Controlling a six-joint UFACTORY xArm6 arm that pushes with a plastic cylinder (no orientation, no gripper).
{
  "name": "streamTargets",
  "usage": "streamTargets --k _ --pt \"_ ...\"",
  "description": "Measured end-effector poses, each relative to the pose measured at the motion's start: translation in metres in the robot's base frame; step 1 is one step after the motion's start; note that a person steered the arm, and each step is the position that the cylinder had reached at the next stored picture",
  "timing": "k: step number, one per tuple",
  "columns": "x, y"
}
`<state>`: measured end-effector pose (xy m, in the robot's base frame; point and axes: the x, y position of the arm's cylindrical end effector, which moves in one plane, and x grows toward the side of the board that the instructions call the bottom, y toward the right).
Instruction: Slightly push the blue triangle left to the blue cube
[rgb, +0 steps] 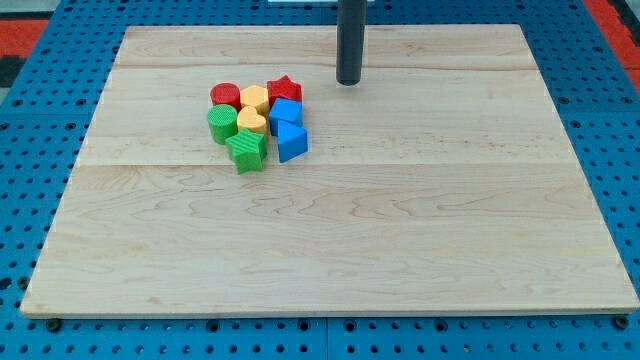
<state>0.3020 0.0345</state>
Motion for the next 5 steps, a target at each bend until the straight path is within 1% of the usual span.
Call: streamTargets --k 3,4,5 --pt "0.003 0.000" --pt "-0.007 -0.005" --pt "-0.009 -0.069"
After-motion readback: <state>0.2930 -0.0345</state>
